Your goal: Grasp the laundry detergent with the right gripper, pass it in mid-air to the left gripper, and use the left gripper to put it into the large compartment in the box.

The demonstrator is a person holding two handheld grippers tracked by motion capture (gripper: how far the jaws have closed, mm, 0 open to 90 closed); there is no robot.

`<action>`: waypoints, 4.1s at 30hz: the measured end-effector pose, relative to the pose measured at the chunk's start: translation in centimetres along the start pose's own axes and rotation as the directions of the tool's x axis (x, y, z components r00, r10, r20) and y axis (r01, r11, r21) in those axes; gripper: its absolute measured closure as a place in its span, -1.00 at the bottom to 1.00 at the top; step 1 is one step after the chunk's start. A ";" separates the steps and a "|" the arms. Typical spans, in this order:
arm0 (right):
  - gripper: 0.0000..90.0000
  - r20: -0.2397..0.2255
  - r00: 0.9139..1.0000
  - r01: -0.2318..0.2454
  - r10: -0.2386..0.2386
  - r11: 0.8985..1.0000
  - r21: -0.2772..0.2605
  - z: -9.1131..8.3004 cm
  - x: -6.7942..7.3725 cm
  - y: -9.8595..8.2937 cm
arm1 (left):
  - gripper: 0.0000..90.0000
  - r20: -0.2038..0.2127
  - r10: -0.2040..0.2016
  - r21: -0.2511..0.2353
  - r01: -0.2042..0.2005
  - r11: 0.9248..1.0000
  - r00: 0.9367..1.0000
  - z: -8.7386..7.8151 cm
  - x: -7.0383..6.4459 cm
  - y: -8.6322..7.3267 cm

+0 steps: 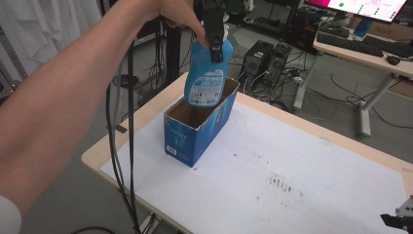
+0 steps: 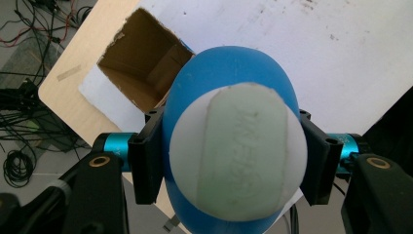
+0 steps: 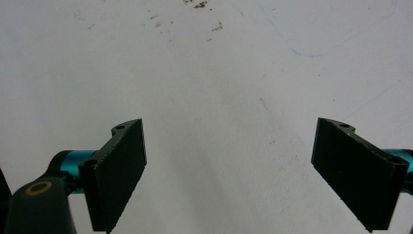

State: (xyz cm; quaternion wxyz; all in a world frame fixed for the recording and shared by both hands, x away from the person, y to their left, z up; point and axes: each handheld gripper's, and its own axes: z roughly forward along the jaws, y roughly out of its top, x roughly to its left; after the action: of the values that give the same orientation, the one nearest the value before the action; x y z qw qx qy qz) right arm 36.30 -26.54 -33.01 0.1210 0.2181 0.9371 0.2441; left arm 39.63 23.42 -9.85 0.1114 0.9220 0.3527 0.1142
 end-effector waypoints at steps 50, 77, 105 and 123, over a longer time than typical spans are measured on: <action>-0.73 0.019 1.000 -0.017 0.016 0.998 0.053 1.8 0.3 -1.5 | -0.15 0.120 0.241 0.120 -0.255 0.959 0.963 16.7 0.5 -5.0; -0.73 0.020 1.000 -0.019 0.017 0.998 0.061 2.1 0.5 -1.5 | -0.16 0.105 0.236 0.121 -0.248 0.961 0.966 17.2 0.2 -4.6; -0.73 0.023 0.999 -0.024 0.023 0.998 0.058 2.0 0.7 -1.8 | -0.43 0.033 0.214 0.124 -0.216 0.968 0.976 14.1 0.8 -3.6; -0.73 0.032 0.999 -0.015 0.013 0.998 0.055 1.6 0.8 -1.5 | -0.47 -0.003 0.317 0.054 -0.316 0.947 0.949 9.6 -1.7 0.5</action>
State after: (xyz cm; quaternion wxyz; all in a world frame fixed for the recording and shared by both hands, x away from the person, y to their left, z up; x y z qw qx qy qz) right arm 35.59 -26.69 -35.29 0.1279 0.2318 0.9399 0.2156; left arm 41.51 20.69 -19.07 0.0651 0.9686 0.2040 0.1264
